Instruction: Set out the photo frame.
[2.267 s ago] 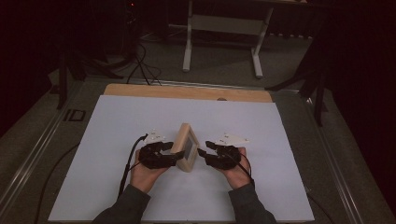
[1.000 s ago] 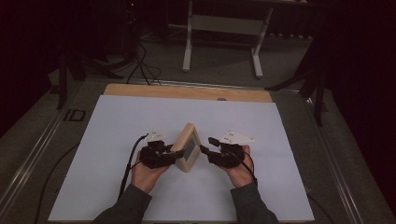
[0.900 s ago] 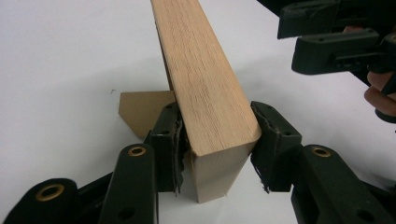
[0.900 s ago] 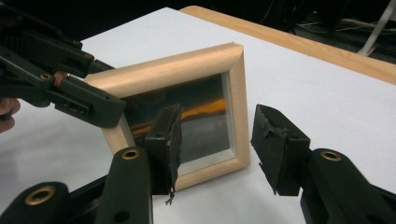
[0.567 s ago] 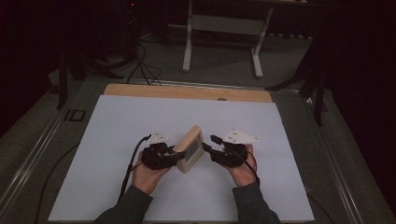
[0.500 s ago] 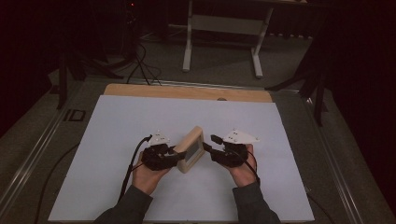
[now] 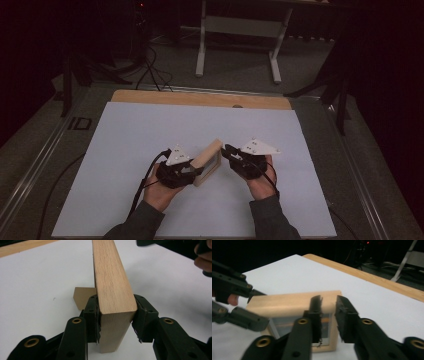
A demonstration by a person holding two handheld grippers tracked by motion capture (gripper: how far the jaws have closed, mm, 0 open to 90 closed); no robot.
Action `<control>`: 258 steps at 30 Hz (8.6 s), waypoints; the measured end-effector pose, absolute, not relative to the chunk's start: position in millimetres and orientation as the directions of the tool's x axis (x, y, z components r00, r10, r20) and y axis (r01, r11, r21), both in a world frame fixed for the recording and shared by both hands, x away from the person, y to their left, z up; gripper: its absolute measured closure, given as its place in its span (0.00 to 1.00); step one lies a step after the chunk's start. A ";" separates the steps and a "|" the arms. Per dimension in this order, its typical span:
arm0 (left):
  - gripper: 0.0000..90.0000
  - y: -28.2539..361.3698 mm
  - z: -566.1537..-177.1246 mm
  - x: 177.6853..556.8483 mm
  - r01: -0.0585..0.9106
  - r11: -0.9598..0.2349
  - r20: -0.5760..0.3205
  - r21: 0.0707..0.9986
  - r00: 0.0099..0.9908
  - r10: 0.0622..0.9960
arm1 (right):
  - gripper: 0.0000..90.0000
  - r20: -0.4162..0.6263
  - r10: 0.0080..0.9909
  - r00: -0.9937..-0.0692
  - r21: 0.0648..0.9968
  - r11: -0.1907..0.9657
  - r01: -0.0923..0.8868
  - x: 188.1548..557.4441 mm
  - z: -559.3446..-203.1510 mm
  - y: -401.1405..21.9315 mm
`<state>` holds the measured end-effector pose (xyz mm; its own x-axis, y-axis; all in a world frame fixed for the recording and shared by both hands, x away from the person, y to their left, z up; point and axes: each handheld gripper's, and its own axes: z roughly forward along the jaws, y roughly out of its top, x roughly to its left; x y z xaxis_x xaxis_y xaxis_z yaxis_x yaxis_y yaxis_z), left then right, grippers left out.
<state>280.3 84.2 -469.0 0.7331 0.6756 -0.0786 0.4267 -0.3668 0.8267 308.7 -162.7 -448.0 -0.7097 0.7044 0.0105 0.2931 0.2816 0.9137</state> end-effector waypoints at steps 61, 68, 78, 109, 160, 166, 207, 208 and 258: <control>0.61 75.8 -477.2 277.3 0.418 -0.388 -0.030 0.822 0.710 0.703 | 0.73 0.032 0.728 -0.685 0.909 0.264 0.323 312.7 -448.5 -180.4; 0.61 76.5 -477.4 278.0 0.424 -0.384 -0.039 0.821 0.711 0.702 | 0.57 0.051 0.663 -0.746 0.898 0.296 0.325 312.7 -443.8 -188.7; 0.64 76.4 -477.5 277.8 0.420 -0.385 -0.039 0.822 0.716 0.697 | 0.42 0.075 0.597 -0.798 0.887 0.326 0.327 311.8 -449.5 -188.8; 0.65 80.6 -477.6 280.9 0.405 -0.397 -0.030 0.824 0.731 0.682 | 0.33 0.027 0.537 -0.843 0.835 0.452 0.314 321.5 -479.3 -171.0; 0.66 92.3 -474.6 285.1 0.398 -0.413 -0.011 0.819 0.731 0.682 | 0.60 -0.036 0.448 -0.893 0.806 0.542 0.239 318.8 -471.1 -186.3; 0.67 92.7 -475.9 286.3 0.398 -0.401 -0.023 0.825 0.733 0.680 | 0.61 -0.051 0.441 -0.896 0.803 0.552 0.226 318.1 -470.8 -186.9; 0.63 103.1 -471.2 299.5 0.379 -0.382 -0.035 0.843 0.747 0.664 | 0.63 -0.089 0.478 -0.874 0.806 0.550 0.218 319.9 -461.5 -180.0; 0.63 103.1 -471.2 299.5 0.379 -0.382 -0.035 0.843 0.747 0.664 | 0.63 -0.089 0.478 -0.874 0.806 0.550 0.218 319.9 -461.5 -180.0; 0.77 137.7 -472.4 350.2 0.457 -0.306 -0.088 0.835 0.660 0.746 | 0.63 -0.092 0.541 -0.836 0.796 0.545 0.265 371.1 -457.0 -135.0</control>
<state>350.2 137.7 -472.4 0.6602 0.7459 -0.0881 0.4575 -0.3063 0.8348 371.1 -135.0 -457.0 -0.8361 0.5408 -0.0919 0.2647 0.5445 0.7959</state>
